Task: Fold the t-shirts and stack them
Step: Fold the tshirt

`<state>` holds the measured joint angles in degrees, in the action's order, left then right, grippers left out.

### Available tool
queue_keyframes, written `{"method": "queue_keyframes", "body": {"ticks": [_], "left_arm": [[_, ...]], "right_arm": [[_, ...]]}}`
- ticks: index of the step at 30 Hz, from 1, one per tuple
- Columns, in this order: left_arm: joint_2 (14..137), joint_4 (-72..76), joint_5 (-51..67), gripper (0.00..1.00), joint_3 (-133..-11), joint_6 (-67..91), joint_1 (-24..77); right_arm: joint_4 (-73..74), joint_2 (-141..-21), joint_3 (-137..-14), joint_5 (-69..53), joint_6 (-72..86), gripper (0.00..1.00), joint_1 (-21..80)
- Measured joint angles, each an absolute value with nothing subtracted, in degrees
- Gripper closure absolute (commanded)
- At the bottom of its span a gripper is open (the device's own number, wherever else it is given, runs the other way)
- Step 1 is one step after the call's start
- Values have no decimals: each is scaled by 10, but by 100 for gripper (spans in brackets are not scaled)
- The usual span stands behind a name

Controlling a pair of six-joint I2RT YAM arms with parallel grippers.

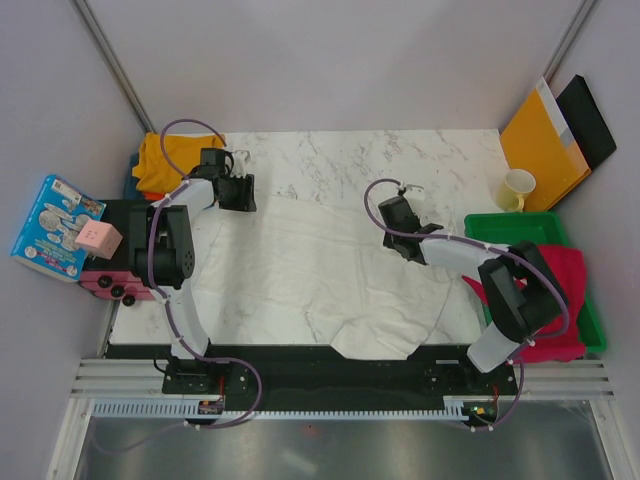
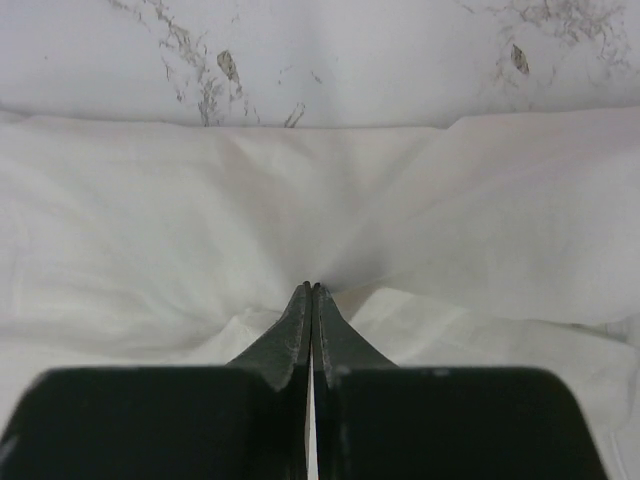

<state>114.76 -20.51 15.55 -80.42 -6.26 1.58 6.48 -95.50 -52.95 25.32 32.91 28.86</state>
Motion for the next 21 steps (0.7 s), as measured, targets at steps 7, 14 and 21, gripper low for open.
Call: {"method": "queue_keyframes", "body": {"ticks": [7,14,21], "left_arm": [[1148,-205,156,44,-802,-63,17],[1148,-205,157,38,-802,-57,21],[1148,-209,158,40,-813,-51,27]], "right_arm": [[80,-889,-469,256,351,60,319],[112,-858,-480,290,351,18,321],[129,-890,-594,312,327,22,257]]}}
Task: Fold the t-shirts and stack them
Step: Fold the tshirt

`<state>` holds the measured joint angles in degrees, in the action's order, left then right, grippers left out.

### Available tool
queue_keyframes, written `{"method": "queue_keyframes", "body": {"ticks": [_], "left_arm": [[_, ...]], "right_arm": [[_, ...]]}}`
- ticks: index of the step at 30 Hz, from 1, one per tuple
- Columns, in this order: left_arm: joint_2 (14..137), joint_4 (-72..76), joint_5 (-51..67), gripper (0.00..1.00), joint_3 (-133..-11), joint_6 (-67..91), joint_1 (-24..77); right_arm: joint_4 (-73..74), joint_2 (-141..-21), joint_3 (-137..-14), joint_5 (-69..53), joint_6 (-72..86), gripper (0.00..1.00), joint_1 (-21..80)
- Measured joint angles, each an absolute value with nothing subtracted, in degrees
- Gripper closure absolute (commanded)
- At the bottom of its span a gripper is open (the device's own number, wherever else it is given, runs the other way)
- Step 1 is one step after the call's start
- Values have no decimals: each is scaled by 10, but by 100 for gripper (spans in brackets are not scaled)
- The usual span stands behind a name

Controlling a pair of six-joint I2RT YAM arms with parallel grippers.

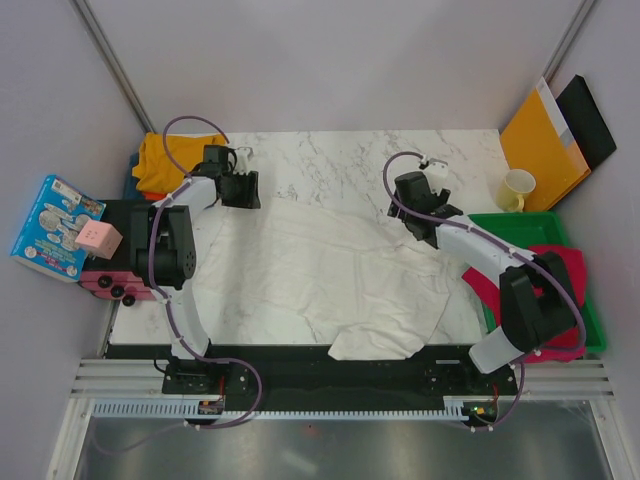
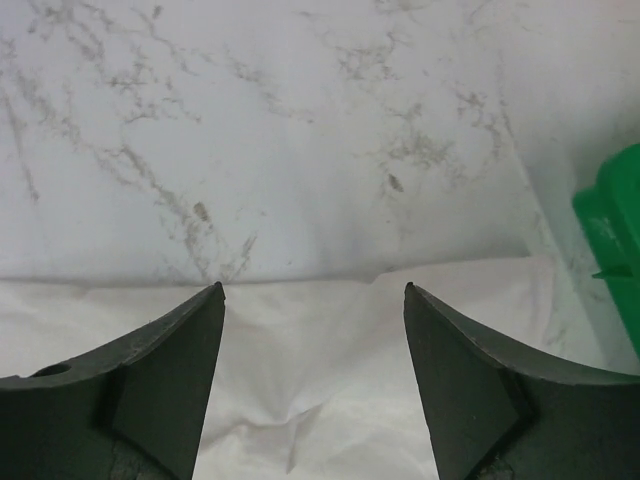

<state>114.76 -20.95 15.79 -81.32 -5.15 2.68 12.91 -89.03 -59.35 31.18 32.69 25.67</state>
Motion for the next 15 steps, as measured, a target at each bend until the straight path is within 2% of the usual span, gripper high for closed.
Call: {"method": "queue_keyframes", "body": {"ticks": [5,15], "left_arm": [[1148,-210,166,42,-820,-51,30],[1148,-211,172,43,-820,-51,32]], "right_arm": [[143,-900,-572,313,331,26,213],[177,-833,-486,298,361,26,211]]}}
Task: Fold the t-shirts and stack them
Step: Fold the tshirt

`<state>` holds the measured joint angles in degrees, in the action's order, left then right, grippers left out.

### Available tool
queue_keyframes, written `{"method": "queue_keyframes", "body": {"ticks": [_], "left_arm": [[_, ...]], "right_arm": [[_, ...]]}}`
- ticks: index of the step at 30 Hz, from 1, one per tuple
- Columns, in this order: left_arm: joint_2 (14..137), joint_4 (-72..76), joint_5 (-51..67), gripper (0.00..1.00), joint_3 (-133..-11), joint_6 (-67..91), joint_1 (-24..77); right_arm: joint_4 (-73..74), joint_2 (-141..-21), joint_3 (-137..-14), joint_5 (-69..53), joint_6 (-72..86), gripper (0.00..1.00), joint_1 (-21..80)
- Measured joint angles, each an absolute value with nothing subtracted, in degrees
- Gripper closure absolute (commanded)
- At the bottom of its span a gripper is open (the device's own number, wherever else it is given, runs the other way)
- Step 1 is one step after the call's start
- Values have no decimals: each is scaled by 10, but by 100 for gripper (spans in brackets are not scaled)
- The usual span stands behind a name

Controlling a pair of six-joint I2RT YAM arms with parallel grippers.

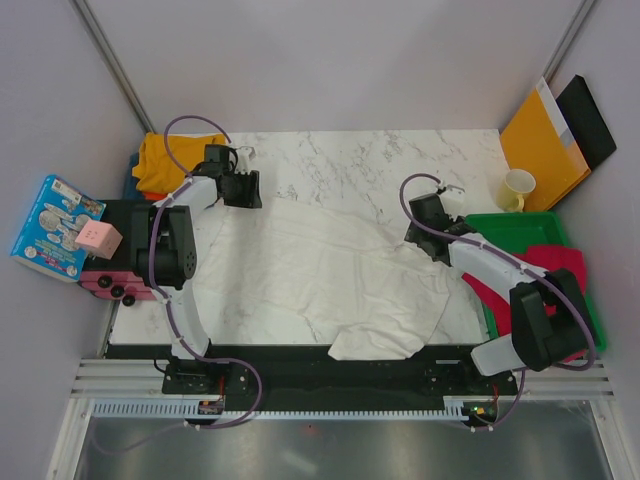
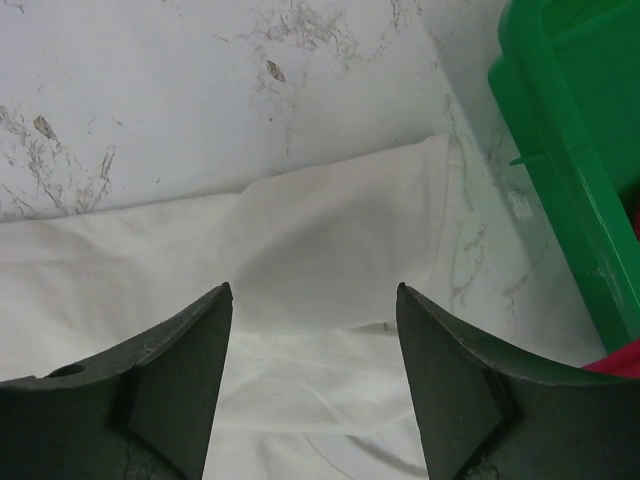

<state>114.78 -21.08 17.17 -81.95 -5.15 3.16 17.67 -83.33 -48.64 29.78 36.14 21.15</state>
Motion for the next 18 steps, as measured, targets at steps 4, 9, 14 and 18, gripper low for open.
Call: {"method": "queue_keyframes", "body": {"ticks": [4,9,14,18], "left_arm": [[1151,-211,172,43,-820,-51,34],[1168,-211,172,44,-820,-45,43],[1176,-211,170,44,-821,-45,51],[1176,-212,168,44,-821,-45,53]], "right_arm": [[175,-832,-474,297,369,26,211],[173,-899,-473,293,374,33,211],[163,-978,-535,283,384,71,202],[154,-1024,-584,282,385,82,194]]}}
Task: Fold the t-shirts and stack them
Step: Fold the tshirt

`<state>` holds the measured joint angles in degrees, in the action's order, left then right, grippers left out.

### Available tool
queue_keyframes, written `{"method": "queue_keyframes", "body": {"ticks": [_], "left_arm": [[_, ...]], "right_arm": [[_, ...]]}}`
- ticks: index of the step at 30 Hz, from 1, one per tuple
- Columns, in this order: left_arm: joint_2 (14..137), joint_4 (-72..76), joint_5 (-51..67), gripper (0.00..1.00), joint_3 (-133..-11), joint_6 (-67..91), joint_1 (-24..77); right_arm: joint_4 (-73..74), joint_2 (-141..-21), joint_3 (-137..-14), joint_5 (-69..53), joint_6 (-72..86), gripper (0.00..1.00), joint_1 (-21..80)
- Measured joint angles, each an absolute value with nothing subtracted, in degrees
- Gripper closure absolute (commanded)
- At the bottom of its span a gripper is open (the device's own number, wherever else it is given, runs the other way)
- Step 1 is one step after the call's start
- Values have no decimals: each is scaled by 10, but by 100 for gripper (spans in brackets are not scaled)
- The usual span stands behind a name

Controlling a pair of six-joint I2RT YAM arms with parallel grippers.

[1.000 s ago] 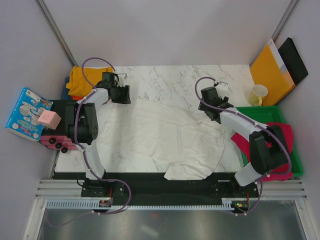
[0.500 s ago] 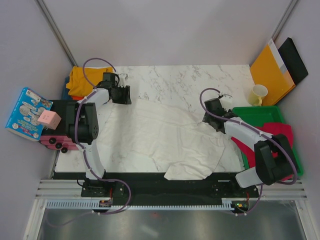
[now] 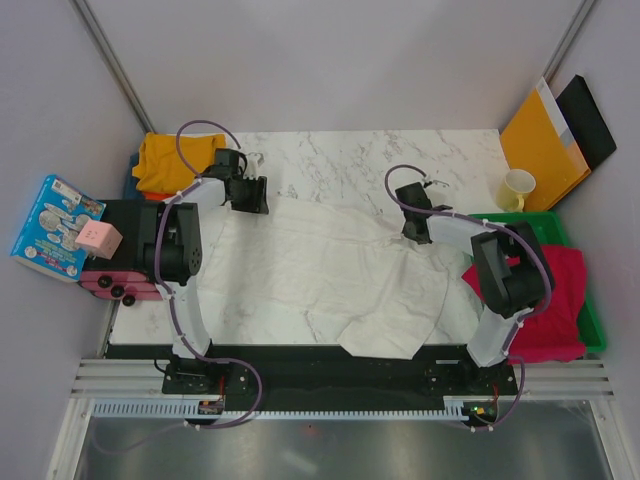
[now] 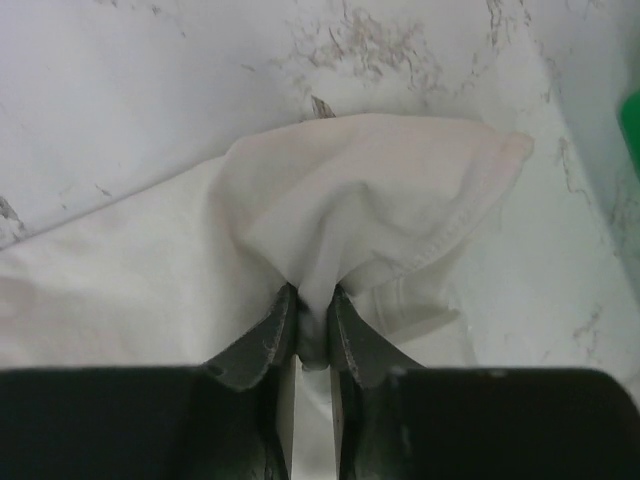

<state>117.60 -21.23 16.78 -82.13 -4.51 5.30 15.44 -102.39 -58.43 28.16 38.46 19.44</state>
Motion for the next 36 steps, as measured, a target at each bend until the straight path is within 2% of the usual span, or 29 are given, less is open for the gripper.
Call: {"method": "queue_keyframes", "body": {"ticks": [6,11,17,22,24,27,28,29,32,36], "left_arm": [[1190,-225,165,44,-844,-45,53],[1240,-249,162,44,-922,-42,54],[1319,-279,155,44,-1052,-32,57],[1339,-295,150,44,-1086,-32,63],[1344,-301,147,44,-1097,-32,65],[1350,-306,142,44,-1107,-32,66],[1351,-308,140,43,-1110,-32,66],[1351,-309,140,43,-1110,-32,66],[1348,-309,139,39,-1108,-32,66],[1322,-310,140,38,-1078,-32,65]], "right_arm": [[166,-1071,-648,282,377,83,177],[186,-1119,-719,271,369,82,138],[215,-1203,-844,269,342,80,96],[236,-1277,-960,268,321,77,83],[244,-1298,-993,269,315,70,81],[251,-1320,-1031,268,311,45,81],[249,-1321,-1031,268,308,33,80],[244,-1319,-1027,268,307,29,80],[208,-1278,-960,262,305,26,79],[211,-1209,-901,247,299,29,89]]}}
